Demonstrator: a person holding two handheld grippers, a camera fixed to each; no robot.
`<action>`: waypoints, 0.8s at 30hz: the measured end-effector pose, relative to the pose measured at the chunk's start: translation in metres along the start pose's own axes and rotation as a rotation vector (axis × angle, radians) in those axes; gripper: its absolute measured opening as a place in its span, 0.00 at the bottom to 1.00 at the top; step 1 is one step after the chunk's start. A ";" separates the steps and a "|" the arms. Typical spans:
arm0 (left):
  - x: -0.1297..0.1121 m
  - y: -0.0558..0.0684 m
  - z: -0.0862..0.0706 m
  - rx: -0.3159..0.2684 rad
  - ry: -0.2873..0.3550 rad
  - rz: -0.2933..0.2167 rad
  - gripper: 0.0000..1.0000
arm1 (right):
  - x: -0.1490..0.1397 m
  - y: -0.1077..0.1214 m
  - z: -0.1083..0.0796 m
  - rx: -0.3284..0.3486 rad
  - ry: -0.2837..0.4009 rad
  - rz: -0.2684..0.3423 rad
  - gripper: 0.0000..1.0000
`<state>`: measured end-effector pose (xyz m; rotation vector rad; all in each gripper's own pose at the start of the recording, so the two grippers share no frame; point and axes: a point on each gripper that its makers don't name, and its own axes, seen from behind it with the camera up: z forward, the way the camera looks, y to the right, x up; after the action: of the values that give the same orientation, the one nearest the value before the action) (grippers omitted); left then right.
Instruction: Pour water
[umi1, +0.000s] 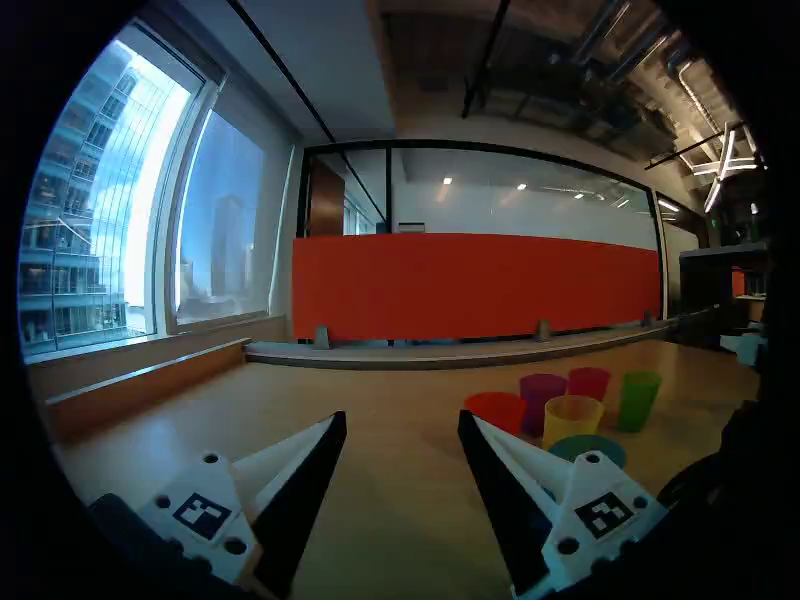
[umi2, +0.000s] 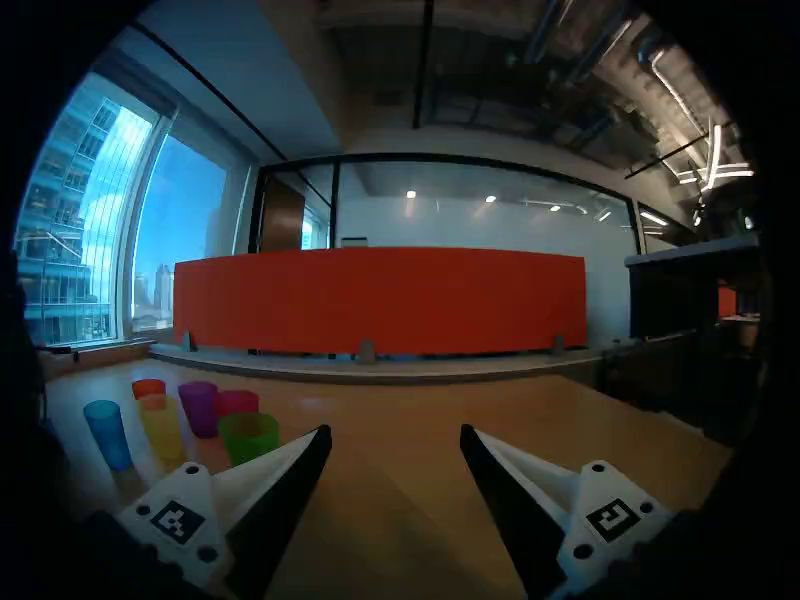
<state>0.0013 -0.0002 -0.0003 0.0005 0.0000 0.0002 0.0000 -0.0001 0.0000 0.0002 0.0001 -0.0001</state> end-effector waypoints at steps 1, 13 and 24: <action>0.000 0.000 0.000 0.000 0.000 0.000 0.82 | 0.000 0.000 0.000 0.000 0.000 0.000 0.99; 0.009 -0.002 -0.002 0.014 0.001 -0.024 0.82 | 0.016 0.002 -0.001 0.008 0.005 -0.020 0.99; 0.056 -0.004 0.001 -0.006 -0.026 -0.024 0.82 | 0.074 0.010 -0.001 0.021 -0.013 -0.055 0.99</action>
<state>0.0572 -0.0045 0.0002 -0.0056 -0.0262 -0.0240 0.0743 0.0101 -0.0013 0.0209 -0.0128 -0.0551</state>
